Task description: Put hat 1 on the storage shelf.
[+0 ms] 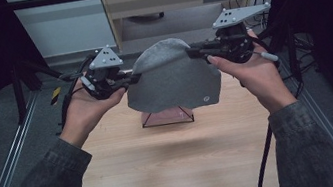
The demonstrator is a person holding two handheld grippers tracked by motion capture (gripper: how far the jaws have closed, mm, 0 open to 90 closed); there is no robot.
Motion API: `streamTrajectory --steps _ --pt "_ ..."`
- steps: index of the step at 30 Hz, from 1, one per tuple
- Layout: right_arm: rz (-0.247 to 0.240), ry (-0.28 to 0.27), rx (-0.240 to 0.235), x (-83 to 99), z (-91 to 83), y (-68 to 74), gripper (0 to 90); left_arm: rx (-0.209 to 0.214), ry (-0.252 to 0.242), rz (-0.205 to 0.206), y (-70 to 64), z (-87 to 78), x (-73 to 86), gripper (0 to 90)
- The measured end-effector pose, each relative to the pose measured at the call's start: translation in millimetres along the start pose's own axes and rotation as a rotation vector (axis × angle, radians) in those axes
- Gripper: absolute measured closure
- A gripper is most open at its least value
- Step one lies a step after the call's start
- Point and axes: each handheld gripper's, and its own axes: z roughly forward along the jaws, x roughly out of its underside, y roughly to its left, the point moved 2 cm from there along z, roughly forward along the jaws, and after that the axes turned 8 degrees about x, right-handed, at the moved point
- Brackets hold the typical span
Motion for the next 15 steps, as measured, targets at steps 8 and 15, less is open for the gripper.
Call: streamTrajectory --steps 8,15 --pt "0.007 -0.021 0.026 -14.4 2.7 -14.6 85.4 -0.018 -0.014 0.021 10.0 -4.3 -19.1 86.7" --pt "0.032 -0.038 0.039 -25.4 7.4 -29.1 85.4 -0.025 -0.042 0.035 18.4 -7.7 -31.3 86.7"
